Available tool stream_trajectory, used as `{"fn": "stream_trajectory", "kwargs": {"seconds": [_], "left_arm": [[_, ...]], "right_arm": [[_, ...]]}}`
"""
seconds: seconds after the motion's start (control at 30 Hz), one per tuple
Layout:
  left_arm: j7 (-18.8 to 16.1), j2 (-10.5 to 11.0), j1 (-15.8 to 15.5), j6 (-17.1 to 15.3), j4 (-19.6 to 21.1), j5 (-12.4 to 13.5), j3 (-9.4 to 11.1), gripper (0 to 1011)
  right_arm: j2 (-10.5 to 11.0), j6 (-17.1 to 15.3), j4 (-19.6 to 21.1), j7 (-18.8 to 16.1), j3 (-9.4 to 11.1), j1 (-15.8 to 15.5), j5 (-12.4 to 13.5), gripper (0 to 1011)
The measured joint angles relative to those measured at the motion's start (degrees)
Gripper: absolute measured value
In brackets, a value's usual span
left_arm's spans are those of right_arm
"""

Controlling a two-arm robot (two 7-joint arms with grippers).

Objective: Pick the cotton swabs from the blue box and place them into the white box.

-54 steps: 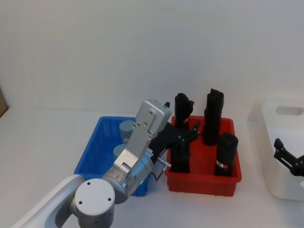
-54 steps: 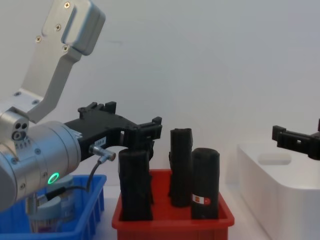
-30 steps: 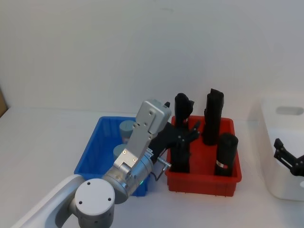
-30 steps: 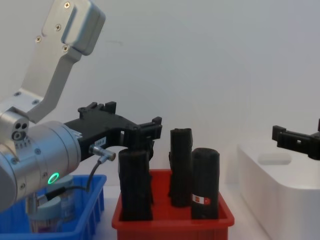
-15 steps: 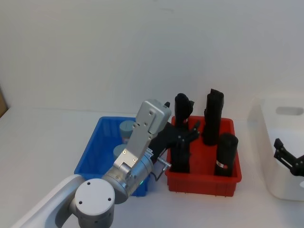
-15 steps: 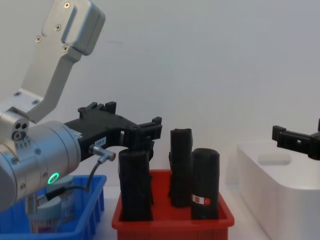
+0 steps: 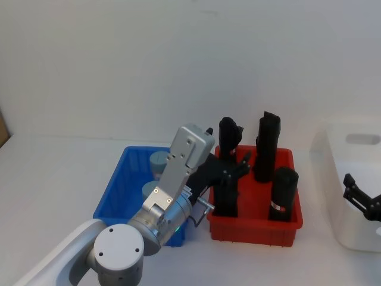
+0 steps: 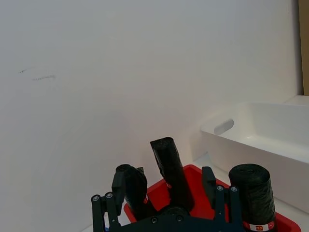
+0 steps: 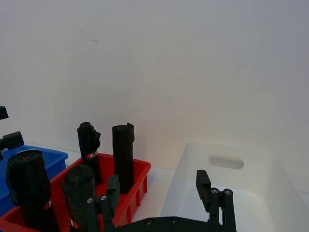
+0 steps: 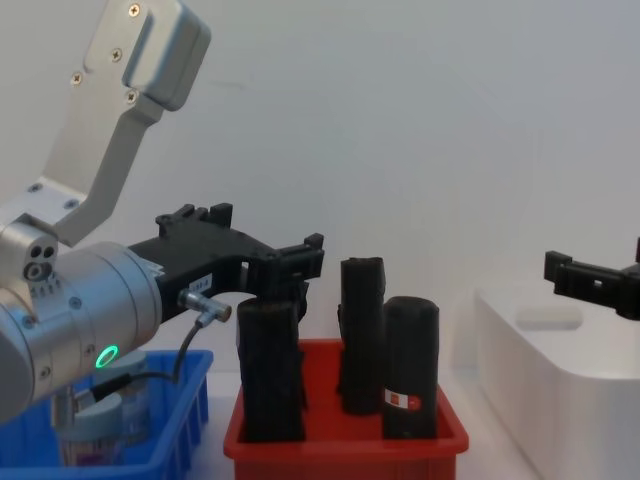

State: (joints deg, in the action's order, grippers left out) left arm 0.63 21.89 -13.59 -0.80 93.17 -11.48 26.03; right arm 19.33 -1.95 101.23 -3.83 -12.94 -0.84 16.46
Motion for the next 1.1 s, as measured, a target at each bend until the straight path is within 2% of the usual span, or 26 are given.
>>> {"fn": "stream_trajectory", "kwargs": {"seconds": [0.67,0.9,1.1], "left_arm": [[0.00,0.00,0.00,0.00,0.00,0.00,0.00,1000],[0.00,0.00,0.00,0.00,0.00,0.00,0.00,1000],[0.00,0.00,0.00,0.00,0.00,0.00,0.00,1000]], "right_arm": [[0.00,-0.11,-0.02,-0.44,0.00,0.12,-0.12,1001],[0.26,-1.22,-0.30,-2.84,-0.01,0.70,-0.98,1001],[0.54,-3.87,-1.05,-7.21,-0.11,2.19,-1.99,1001]]}}
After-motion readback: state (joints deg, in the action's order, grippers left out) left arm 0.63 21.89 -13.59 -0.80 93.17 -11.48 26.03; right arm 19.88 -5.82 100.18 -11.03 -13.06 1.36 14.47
